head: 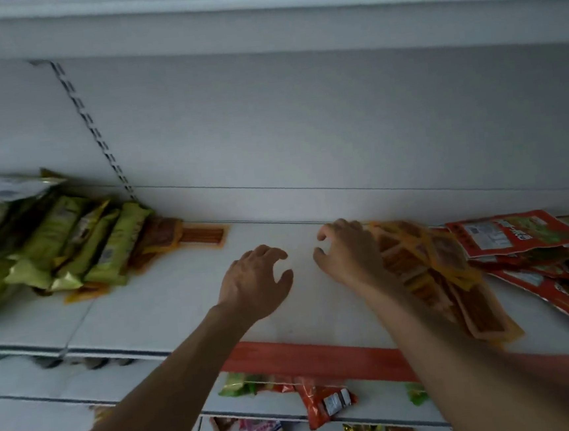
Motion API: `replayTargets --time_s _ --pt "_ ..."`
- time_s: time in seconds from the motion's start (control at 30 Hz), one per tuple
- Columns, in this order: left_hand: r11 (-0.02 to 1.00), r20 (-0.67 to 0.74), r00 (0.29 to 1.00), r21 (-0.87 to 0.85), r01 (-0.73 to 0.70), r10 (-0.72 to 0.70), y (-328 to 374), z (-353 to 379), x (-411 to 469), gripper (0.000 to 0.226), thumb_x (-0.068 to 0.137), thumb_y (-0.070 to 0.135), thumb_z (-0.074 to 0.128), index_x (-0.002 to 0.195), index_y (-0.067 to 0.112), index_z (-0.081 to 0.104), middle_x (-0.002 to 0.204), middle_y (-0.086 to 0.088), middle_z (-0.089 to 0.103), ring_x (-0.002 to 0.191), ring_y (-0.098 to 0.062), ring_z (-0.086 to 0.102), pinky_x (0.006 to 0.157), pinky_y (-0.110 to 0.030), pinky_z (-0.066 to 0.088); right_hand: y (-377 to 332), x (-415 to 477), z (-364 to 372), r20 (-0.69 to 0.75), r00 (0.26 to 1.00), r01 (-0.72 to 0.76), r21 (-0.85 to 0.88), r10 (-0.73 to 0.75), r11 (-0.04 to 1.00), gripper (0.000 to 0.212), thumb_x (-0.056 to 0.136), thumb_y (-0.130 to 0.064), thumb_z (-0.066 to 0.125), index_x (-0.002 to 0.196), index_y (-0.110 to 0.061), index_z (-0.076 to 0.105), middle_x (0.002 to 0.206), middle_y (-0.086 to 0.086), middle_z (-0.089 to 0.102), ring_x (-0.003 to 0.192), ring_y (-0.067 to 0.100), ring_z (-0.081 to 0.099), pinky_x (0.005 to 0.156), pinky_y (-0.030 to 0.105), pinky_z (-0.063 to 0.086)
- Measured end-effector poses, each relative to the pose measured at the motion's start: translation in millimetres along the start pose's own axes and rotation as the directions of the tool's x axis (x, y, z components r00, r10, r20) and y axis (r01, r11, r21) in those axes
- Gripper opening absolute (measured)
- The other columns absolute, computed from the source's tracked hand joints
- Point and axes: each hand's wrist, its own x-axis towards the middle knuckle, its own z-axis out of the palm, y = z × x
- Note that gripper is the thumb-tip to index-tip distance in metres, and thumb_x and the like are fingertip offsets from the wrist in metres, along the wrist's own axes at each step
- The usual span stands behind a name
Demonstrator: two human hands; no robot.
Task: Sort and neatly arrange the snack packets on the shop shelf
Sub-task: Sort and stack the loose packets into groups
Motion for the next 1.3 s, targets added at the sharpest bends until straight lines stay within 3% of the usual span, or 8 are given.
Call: replayTargets --time_s 0.23,0.33,0.5,0.63,0.77,0.97,1.13,1.3 --pt "0.992 -0.171 0.977 0.003 0.126 -0.124 -120 -57 -28 0.036 0.089 0.032 0.064 0.123 0.019 0.064 0.126 0.000 0.062 0.118 -0.025 0.055 0.098 -0.037 0.044 -134 30 58 0.138 0.979 0.127 0.181 -0.153 0.975 0.042 0.092 -0.035 0.055 0.131 -0.021 0.053 0.135 0.002 0.049 0.124 0.024 0.043 0.093 0.034 0.041" --pt "0.979 -0.301 0.939 0.059 0.194 -0.168 -172 -78 -32 0.048 0.083 0.030 0.069 0.129 0.018 0.061 0.138 -0.004 0.055 0.133 -0.031 0.044 0.109 -0.044 0.036 -190 40 82 0.094 0.958 0.246 0.218 -0.271 0.944 0.053 0.090 -0.039 0.059 0.139 -0.021 0.047 0.143 0.003 0.043 0.130 0.027 0.039 0.102 0.036 0.037" --pt "0.950 -0.143 0.970 0.217 0.223 -0.195 -236 -89 -34 0.071 0.089 0.038 0.054 0.153 0.029 0.026 0.160 -0.003 0.023 0.150 -0.024 0.012 0.118 -0.040 0.015 -261 67 115 0.124 0.958 0.249 0.081 -0.258 0.965 0.085 0.080 -0.065 0.059 0.150 -0.030 0.027 0.158 0.007 0.018 0.145 0.034 0.014 0.113 0.054 0.020" --pt "0.966 -0.125 0.985 0.216 0.144 -0.119 -248 -79 -43 0.065 0.086 0.028 0.052 0.149 0.023 0.037 0.162 -0.010 0.017 0.147 -0.028 0.022 0.120 -0.035 0.002 -279 84 137 0.250 0.949 0.186 0.054 -0.193 0.981 0.090 0.080 -0.070 0.054 0.154 -0.036 0.015 0.164 0.003 0.002 0.149 0.030 0.001 0.114 0.062 0.004" --pt "0.982 -0.211 0.973 0.137 0.126 -0.096 -255 -74 -43 0.059 0.084 0.020 0.060 0.142 0.017 0.049 0.158 -0.015 0.027 0.143 -0.033 0.031 0.118 -0.038 0.008 -275 82 148 0.144 0.965 0.220 0.004 -0.218 0.975 0.082 0.084 -0.069 0.051 0.153 -0.038 0.020 0.164 0.000 0.009 0.149 0.023 0.008 0.115 0.056 0.004" --pt "0.987 -0.185 0.979 0.121 0.110 -0.087 -256 -71 -40 0.070 0.090 0.025 0.044 0.155 0.031 0.018 0.163 -0.013 0.007 0.149 -0.029 0.013 0.120 -0.036 -0.001 -267 74 145 0.005 0.972 0.234 -0.005 -0.234 0.972 0.066 0.085 -0.067 0.053 0.143 -0.034 0.047 0.157 0.000 0.034 0.141 0.024 0.032 0.112 0.049 0.019" --pt "0.988 -0.133 0.990 0.136 0.068 -0.050 -263 -76 -34 0.069 0.090 0.032 0.047 0.153 0.034 0.018 0.163 -0.012 0.002 0.150 -0.028 0.008 0.117 -0.032 -0.008 -260 72 139 -0.160 0.955 0.260 0.033 -0.252 0.965 0.045 0.086 -0.050 0.061 0.119 -0.021 0.069 0.134 0.010 0.057 0.115 0.036 0.055 0.095 0.047 0.044" --pt "0.995 -0.079 0.996 0.102 -0.024 0.033 -260 -73 -36 0.071 0.090 0.036 0.048 0.154 0.026 0.019 0.163 -0.014 -0.001 0.150 -0.031 0.002 0.121 -0.037 -0.006 -246 64 134 -0.218 0.955 0.207 -0.007 -0.203 0.978 0.035 0.087 -0.040 0.062 0.114 -0.020 0.071 0.131 0.010 0.057 0.114 0.036 0.054 0.093 0.046 0.044"
